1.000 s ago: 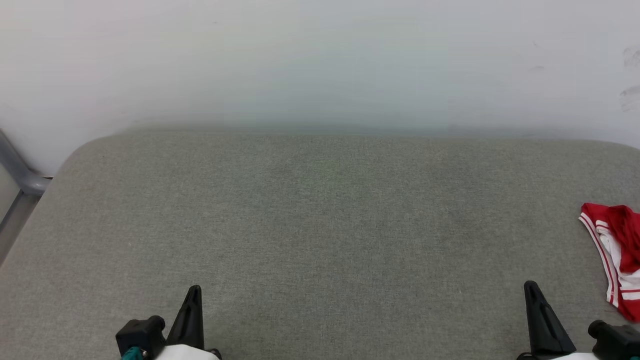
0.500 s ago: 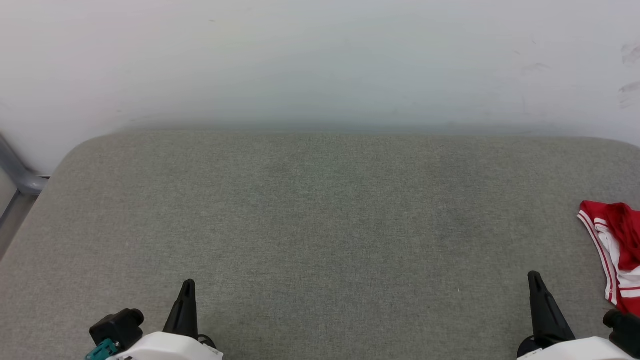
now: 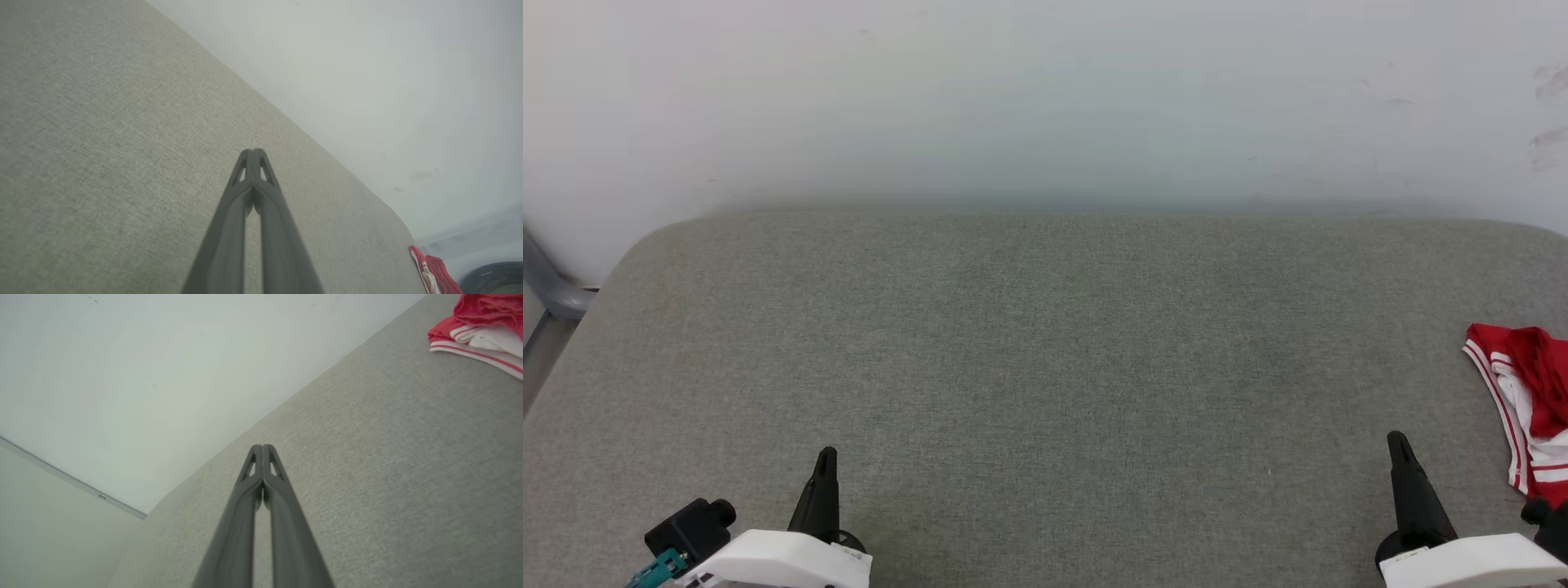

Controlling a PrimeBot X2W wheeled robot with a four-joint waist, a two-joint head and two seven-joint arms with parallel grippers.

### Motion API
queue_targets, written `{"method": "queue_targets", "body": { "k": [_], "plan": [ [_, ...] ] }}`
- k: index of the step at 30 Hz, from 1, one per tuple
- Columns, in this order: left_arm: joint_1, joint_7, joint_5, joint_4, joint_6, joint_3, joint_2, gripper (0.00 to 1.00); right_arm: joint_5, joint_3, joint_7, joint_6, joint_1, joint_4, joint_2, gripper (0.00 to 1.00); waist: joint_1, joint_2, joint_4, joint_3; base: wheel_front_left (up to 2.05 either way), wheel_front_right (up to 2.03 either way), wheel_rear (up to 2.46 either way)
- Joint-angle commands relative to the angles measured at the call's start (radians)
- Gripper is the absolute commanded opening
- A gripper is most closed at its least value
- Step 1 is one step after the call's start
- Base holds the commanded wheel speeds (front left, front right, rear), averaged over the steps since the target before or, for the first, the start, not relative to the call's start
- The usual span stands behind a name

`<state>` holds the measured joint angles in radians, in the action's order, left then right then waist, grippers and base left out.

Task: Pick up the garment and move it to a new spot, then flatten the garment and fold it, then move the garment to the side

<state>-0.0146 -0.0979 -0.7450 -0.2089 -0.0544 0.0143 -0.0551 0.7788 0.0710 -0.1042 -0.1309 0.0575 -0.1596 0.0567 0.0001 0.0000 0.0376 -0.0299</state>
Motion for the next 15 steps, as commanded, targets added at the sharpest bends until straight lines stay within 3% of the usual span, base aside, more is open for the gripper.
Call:
{"method": "queue_targets", "body": {
  "k": [1,15],
  "plan": [
    [0.029,0.01,-0.04,0.008,-0.007,0.009,-0.001,0.0,0.04,0.004,0.009,0.0,-0.032,0.007,0.004,0.0,-0.0001,0.0,-0.001,0.001,0.0,0.0,0.0],
    [0.052,0.056,-0.223,-0.001,-0.023,0.03,0.0,0.0,0.218,0.01,0.054,0.0,-0.063,-0.014,0.004,0.0,-0.0001,0.0,-0.007,0.006,0.0,0.0,0.0]
  ]
}}
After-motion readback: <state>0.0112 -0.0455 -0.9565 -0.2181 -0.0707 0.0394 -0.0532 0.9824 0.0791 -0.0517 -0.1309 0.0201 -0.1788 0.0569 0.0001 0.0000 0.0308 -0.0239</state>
